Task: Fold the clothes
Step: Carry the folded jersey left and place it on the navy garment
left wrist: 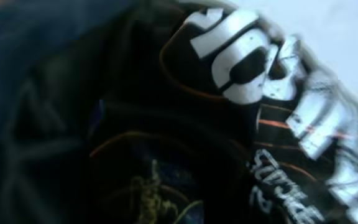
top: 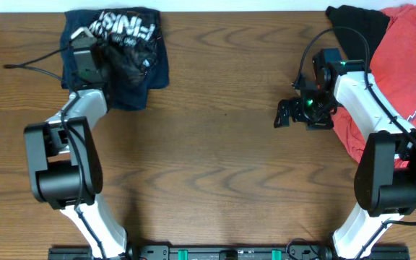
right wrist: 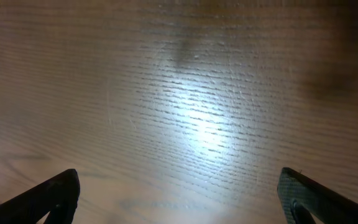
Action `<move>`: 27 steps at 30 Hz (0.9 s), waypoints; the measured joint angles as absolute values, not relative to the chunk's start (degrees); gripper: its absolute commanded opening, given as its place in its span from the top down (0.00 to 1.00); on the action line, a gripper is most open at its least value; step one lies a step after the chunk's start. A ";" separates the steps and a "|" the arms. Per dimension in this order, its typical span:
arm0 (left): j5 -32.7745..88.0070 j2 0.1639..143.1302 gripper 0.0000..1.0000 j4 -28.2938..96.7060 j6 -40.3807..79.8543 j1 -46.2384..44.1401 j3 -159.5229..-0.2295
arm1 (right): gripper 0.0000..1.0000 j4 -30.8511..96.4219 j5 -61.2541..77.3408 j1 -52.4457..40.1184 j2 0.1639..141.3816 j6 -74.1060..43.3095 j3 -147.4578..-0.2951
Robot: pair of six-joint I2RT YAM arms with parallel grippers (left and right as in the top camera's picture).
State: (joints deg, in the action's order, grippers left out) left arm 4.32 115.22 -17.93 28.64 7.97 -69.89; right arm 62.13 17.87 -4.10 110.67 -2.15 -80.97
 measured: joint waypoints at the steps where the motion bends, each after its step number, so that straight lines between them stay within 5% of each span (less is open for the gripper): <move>1: 4.67 115.22 0.60 -16.40 28.62 8.27 -70.04 | 0.01 61.87 17.89 -4.10 110.67 -2.17 -80.97; 4: 7.03 115.22 0.19 -11.27 28.67 8.49 -70.43 | 0.01 61.01 17.98 -4.10 110.67 -2.33 -80.95; 6: 9.28 115.22 0.01 -9.47 28.67 8.45 -70.43 | 0.01 60.77 18.04 -4.10 110.67 -2.35 -80.95; 15: 14.72 110.74 0.02 -3.88 25.28 8.34 -70.48 | 0.01 59.48 18.06 -4.12 110.67 -2.37 -80.93; 27: 10.72 82.91 0.02 14.81 13.15 8.97 -70.74 | 0.01 59.57 18.74 -4.32 110.54 -0.25 -81.84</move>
State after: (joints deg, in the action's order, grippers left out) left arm 10.72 82.91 14.81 13.15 8.97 -70.74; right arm 59.57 18.74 -4.32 110.54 -0.25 -81.84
